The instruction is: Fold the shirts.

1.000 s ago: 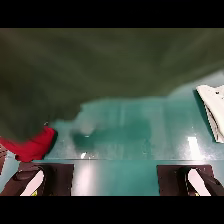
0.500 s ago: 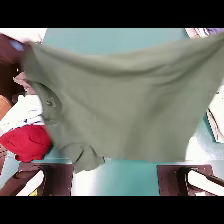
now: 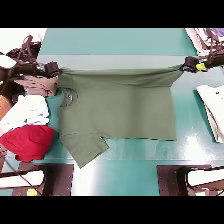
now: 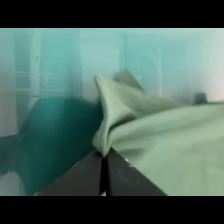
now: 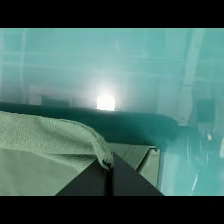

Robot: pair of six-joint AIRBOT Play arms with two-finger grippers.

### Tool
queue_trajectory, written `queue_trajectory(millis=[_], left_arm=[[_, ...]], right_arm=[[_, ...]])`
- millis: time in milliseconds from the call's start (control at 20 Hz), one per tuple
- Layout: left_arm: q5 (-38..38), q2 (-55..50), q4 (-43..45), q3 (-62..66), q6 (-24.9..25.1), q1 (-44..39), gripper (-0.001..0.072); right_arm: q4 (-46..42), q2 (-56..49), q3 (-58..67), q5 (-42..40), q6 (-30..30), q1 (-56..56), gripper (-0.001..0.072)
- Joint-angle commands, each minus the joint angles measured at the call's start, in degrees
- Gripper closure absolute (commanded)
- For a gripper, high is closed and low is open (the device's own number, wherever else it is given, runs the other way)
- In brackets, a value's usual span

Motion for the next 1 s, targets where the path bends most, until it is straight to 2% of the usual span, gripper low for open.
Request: queue_trajectory(millis=[0,50,100,150,200,350,500,600,850,950], left_arm=[[2.58,-9.14,-1.42,5.77,0.55,0.04,0.0684],[2.60,-9.55,-1.42,6.29,0.55,0.04,0.0681],[2.69,-9.46,-1.40,6.36,0.55,0.07,0.0479],[1.53,-9.46,-1.18,6.91,0.55,0.26,0.0232],[-1.38,-9.44,-0.92,7.98,0.52,0.85,0.0168],[-14.25,-8.39,-0.57,11.50,-1.40,4.02,0.0169],[-22.16,-2.47,6.82,8.26,-3.21,6.08,0.0169],[-23.78,4.50,10.91,-0.50,-4.57,6.08,0.0169],[-24.55,24.83,11.04,-30.91,-8.00,6.08,0.0169],[-24.90,31.36,11.06,-39.39,-9.18,6.08,0.0169]], right_arm=[[0.92,-3.10,-0.33,-5.86,0.39,0.20,0.0691],[0.92,-3.10,-0.20,-6.45,1.16,0.20,0.0616],[0.85,-3.10,0.37,-5.84,1.60,0.15,0.0345],[0.85,-3.10,1.36,-4.31,1.62,-0.31,0.0261],[0.81,-3.10,2.91,-1.86,1.62,-1.01,0.0264],[0.79,-0.94,4.98,6.80,0.90,-2.97,0.0283],[0.81,6.14,-1.46,10.03,-1.95,-4.61,0.0284],[0.79,12.22,-9.16,9.62,-2.71,-4.94,0.0284],[0.85,24.04,-24.68,6.45,-5.16,-4.87,0.0284],[0.87,27.15,-28.17,4.15,-5.29,-4.87,0.0284]])
